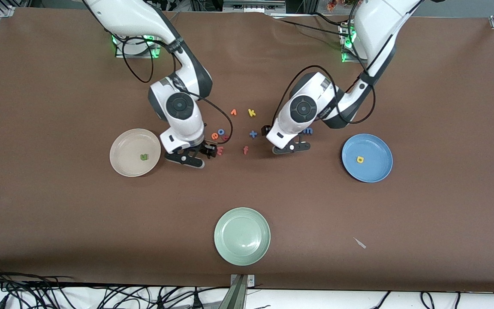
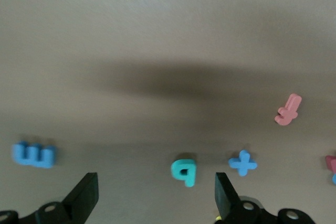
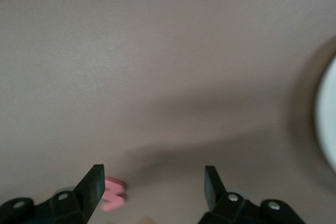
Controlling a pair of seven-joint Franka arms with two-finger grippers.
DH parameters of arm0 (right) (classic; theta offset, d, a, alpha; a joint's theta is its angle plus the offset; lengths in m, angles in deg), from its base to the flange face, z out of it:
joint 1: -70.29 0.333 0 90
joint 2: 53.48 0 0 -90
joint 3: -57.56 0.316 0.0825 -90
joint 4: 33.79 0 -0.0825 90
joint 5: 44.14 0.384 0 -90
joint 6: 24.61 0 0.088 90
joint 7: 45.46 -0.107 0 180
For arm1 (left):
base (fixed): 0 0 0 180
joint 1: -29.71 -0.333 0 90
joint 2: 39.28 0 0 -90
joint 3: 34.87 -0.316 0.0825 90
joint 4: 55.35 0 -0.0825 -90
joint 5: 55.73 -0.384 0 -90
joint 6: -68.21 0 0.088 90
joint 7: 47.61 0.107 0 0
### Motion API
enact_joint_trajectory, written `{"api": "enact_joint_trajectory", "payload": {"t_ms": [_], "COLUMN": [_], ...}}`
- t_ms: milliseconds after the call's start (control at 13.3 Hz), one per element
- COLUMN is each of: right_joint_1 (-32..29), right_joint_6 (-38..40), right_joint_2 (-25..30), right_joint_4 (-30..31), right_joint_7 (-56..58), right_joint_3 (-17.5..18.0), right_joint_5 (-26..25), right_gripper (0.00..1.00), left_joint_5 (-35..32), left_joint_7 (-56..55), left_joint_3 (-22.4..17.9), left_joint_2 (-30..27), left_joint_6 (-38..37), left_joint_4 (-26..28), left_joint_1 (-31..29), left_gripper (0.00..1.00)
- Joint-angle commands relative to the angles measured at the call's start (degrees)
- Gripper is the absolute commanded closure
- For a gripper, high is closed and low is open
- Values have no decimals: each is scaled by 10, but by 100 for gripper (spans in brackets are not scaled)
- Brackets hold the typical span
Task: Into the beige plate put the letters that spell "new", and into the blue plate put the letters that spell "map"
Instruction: 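Reach the right gripper to the pink w while the left gripper grasps the teal b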
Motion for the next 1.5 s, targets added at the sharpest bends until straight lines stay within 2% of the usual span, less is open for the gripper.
{"api": "enact_joint_trajectory", "payload": {"t_ms": [0, 225, 526, 827, 977, 1052, 1127, 1202, 1277, 1353, 1428], "right_joint_1": [23, 33, 55, 60, 59, 59, 59, 59, 60, 60, 60], "right_joint_6": [-13, -41, -56, -56, -56, -56, -56, -56, -56, -56, -57], "right_joint_2": [-45, -59, -74, -76, -74, -73, -73, -73, -73, -74, -74], "right_joint_4": [-42, -43, -42, -33, -27, -24, -24, -24, -24, -24, -25], "right_joint_7": [-65, -98, -116, -115, -111, -110, -111, -112, -112, -112, -112], "right_joint_3": [-2, -2, -3, -3, -4, -4, -4, -4, -4, -4, -4], "right_joint_5": [9, 9, 9, 6, 5, 4, 4, 4, 3, 1, 0], "right_gripper": [15, 16, 21, 35, 36, 40, 46, 54, 64, 74, 83], "left_joint_5": [-2, -43, -46, -46, -46, -46, -47, -47, -47, -46, -46], "left_joint_7": [-20, -38, -48, -48, -48, -48, -48, -48, -48, -48, -48], "left_joint_3": [-6, -4, -4, -4, -4, -4, -4, -4, -5, -4, -4], "left_joint_2": [15, 33, 41, 41, 49, 50, 53, 55, 57, 56, 51], "left_joint_6": [30, 50, 51, 55, 62, 70, 73, 73, 73, 72, 69], "left_joint_4": [-2, -1, 12, 19, 19, 19, 19, 19, 20, 20, 21], "left_joint_1": [18, 22, 33, 42, 42, 42, 42, 41, 41, 36, 34], "left_gripper": [11, 13, 13, 19, 20, 27, 43, 56, 63, 81, 94]}}
